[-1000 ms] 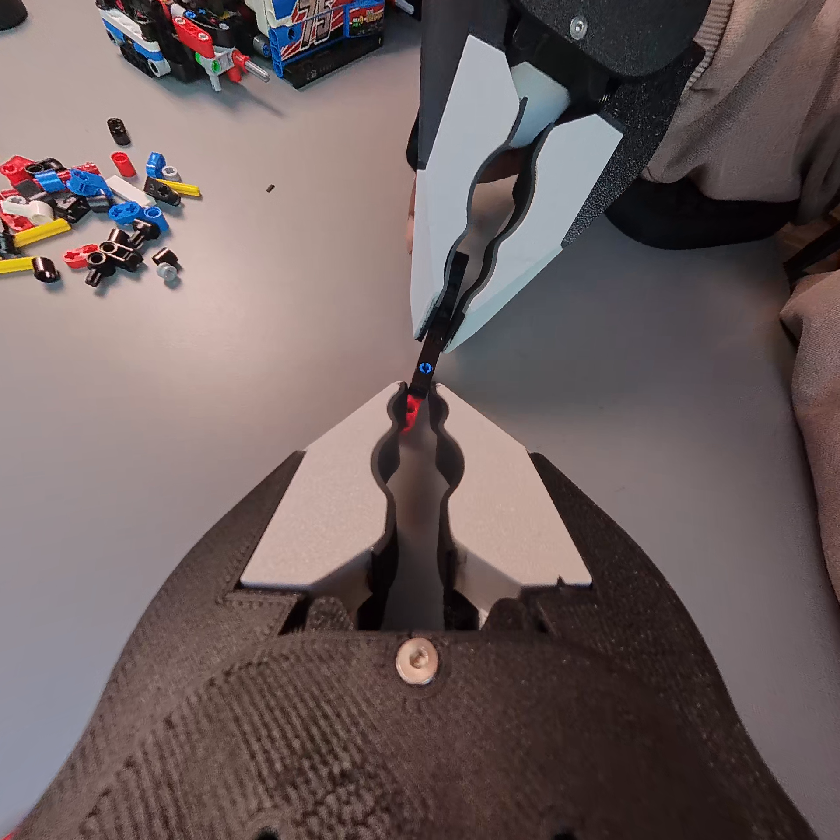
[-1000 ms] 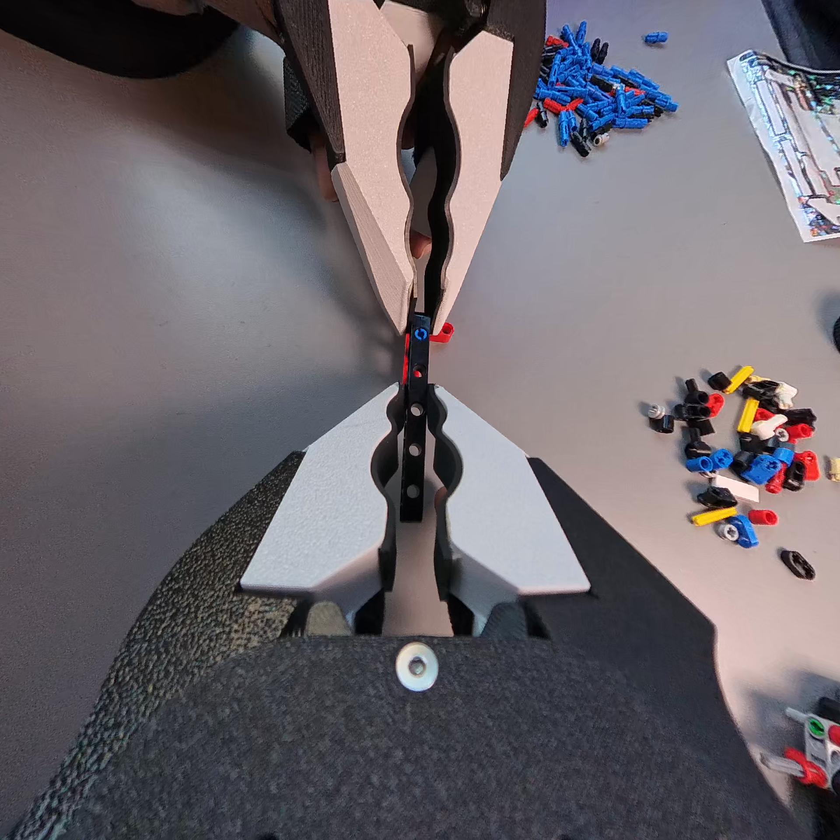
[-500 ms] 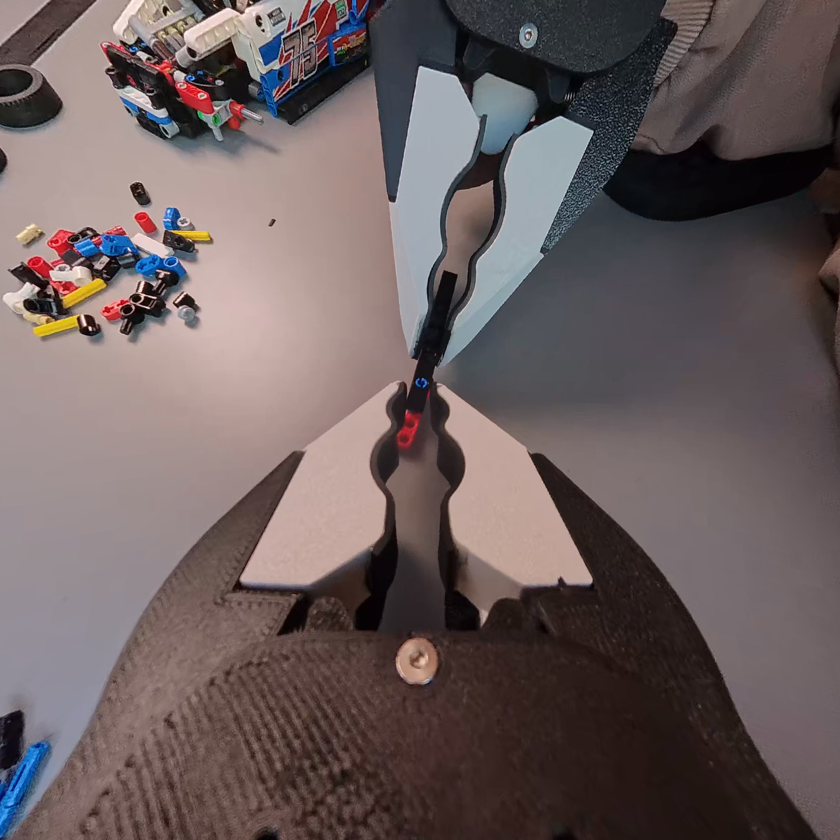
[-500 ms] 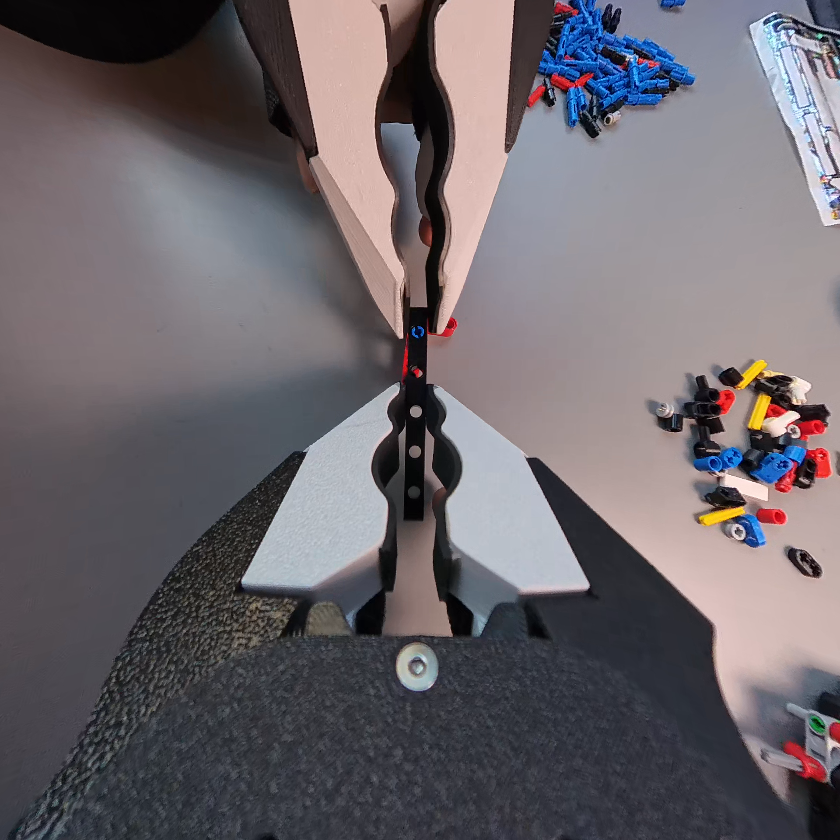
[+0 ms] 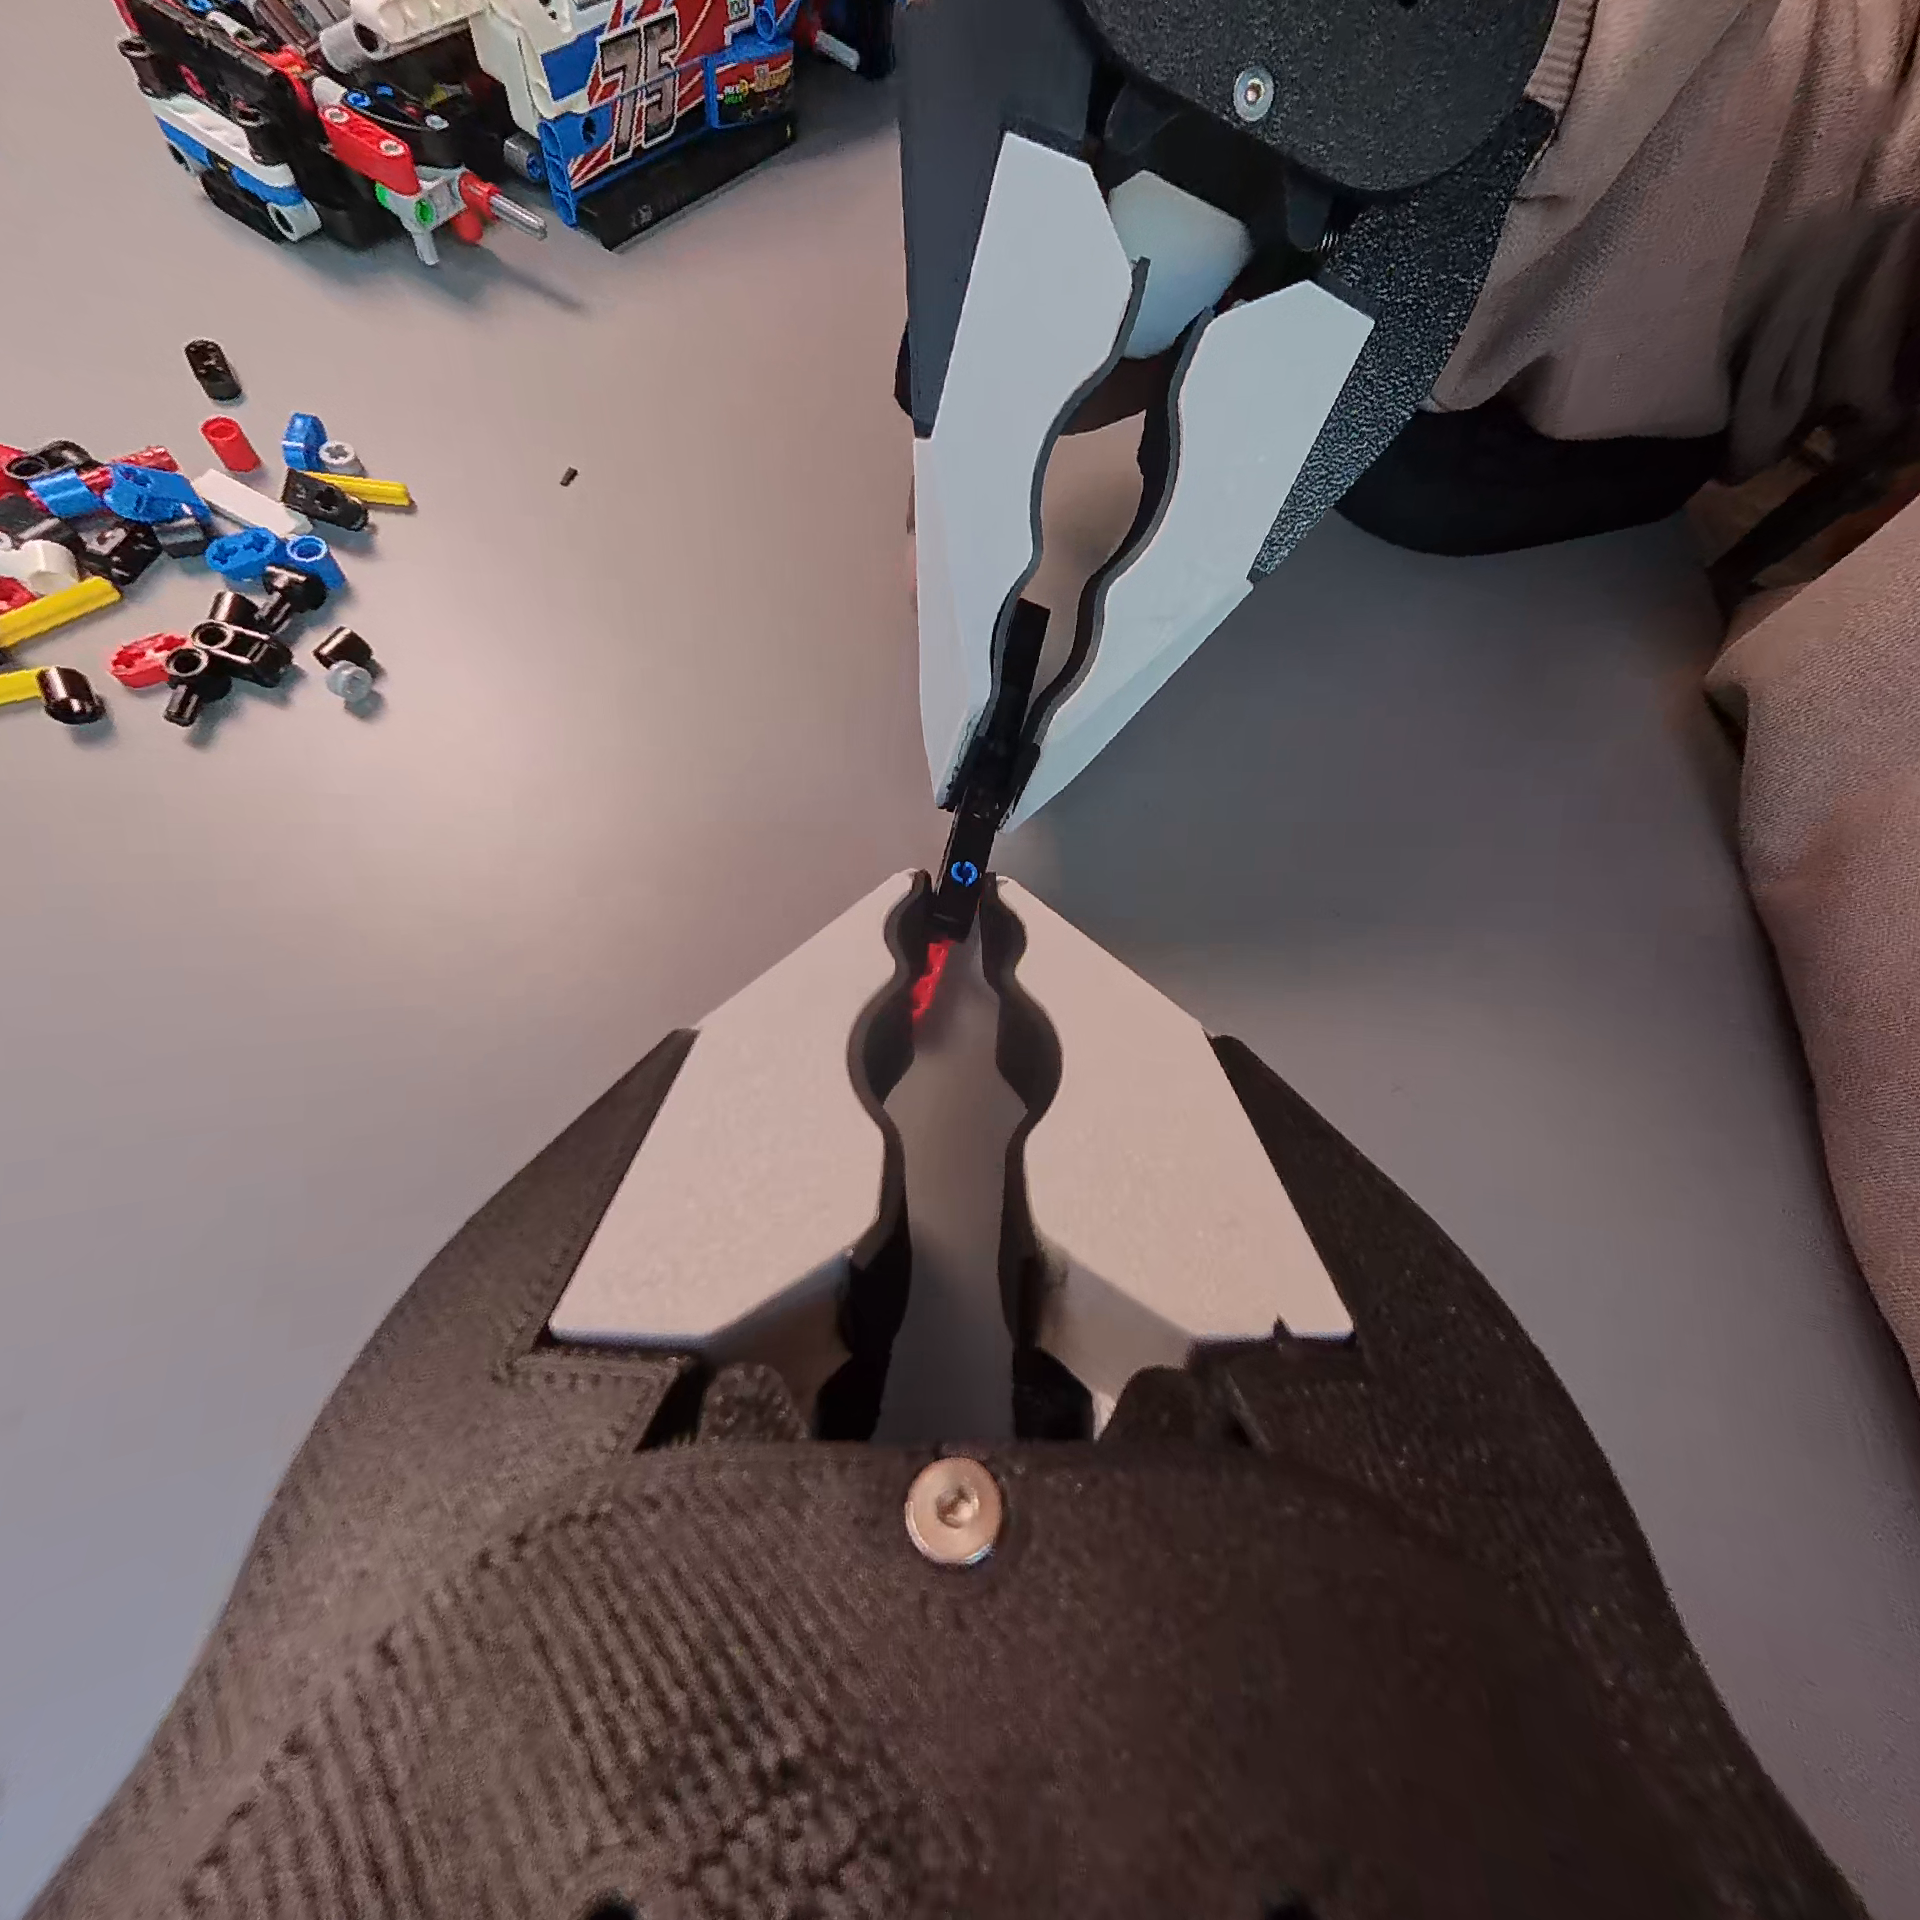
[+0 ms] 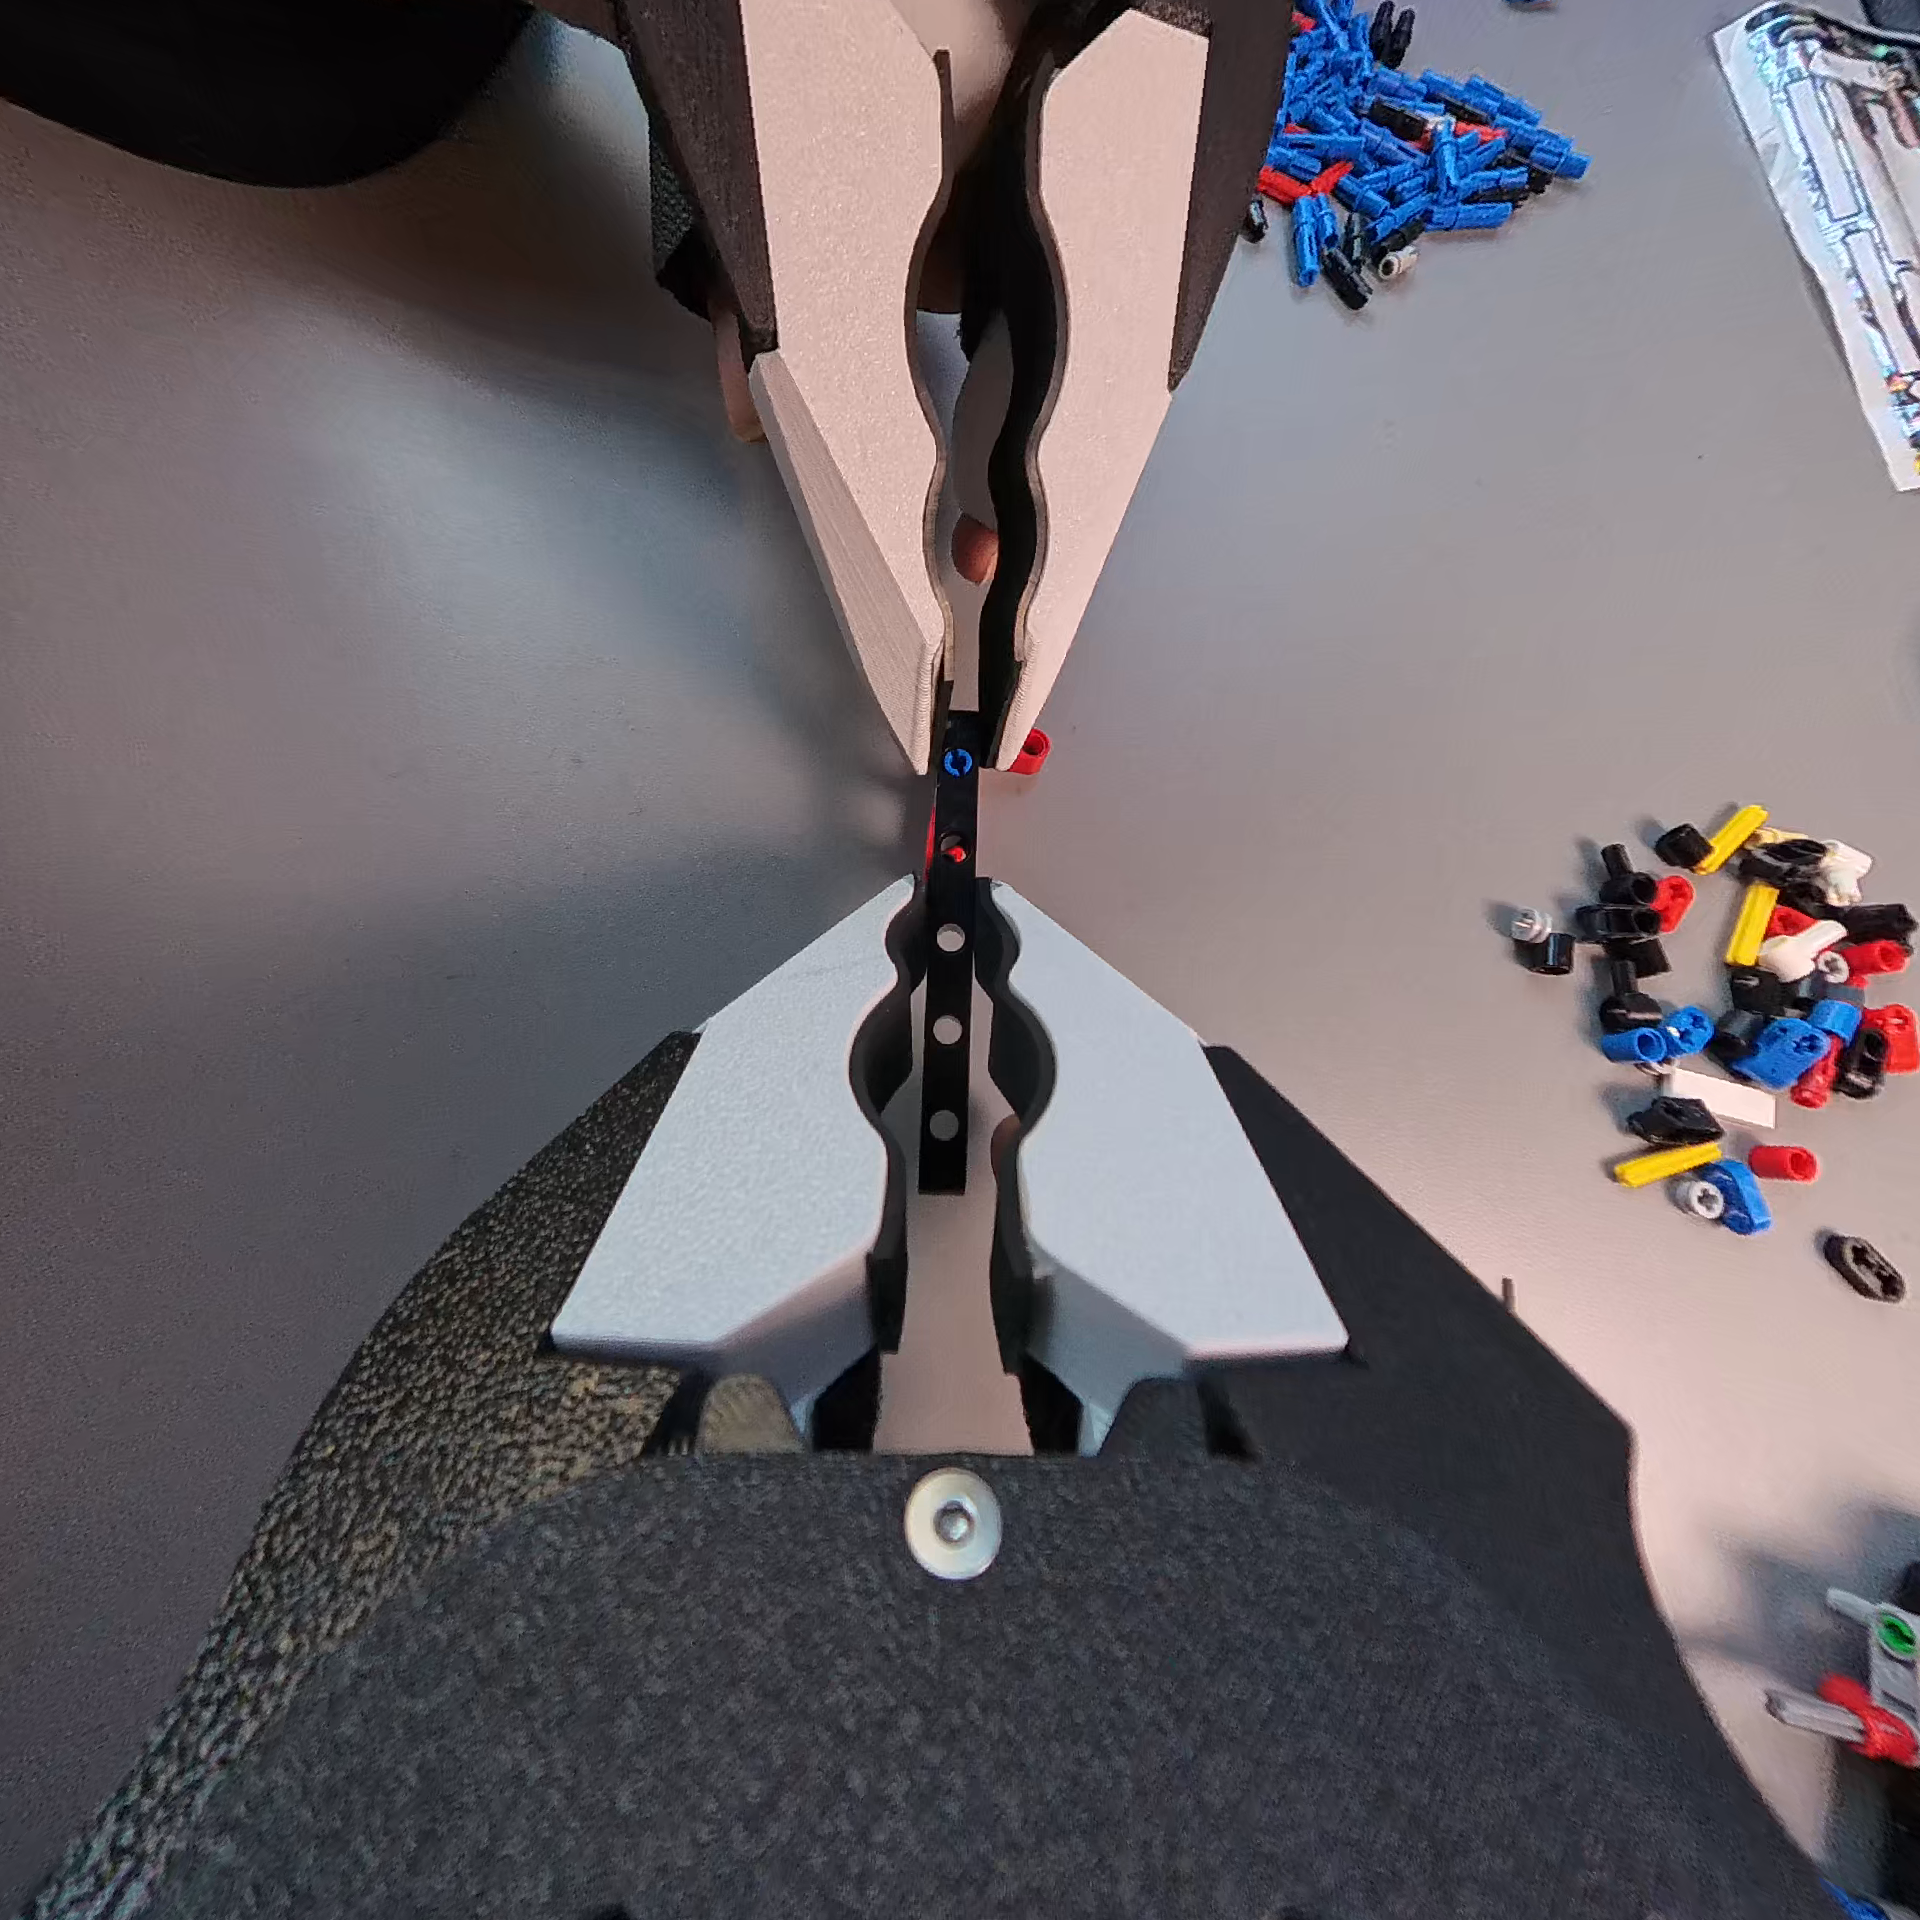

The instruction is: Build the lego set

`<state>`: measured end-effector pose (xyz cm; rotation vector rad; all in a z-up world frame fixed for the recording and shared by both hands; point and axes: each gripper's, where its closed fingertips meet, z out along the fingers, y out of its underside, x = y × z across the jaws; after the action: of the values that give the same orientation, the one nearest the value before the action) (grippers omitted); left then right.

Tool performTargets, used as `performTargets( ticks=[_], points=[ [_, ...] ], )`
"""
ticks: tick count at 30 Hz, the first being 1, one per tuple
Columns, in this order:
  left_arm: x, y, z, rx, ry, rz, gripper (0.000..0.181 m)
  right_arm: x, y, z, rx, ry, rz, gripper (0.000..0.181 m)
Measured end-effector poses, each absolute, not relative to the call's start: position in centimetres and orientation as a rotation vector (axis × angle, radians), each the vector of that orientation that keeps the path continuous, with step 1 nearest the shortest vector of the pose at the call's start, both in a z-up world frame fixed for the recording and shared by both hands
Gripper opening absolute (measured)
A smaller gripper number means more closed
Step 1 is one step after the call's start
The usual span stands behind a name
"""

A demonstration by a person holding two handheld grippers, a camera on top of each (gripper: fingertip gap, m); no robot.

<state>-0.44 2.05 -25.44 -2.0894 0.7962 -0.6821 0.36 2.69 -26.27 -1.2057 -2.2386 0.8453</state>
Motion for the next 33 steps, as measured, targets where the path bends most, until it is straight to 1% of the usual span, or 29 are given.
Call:
performTargets(
  ticks=[33],
  points=[
    [-1.25,1.61,-26.16,-2.137,0.849,-0.810,0.007,-0.39,2.07,-26.97,-1.379,-2.152,0.831,0.006]
  ],
)
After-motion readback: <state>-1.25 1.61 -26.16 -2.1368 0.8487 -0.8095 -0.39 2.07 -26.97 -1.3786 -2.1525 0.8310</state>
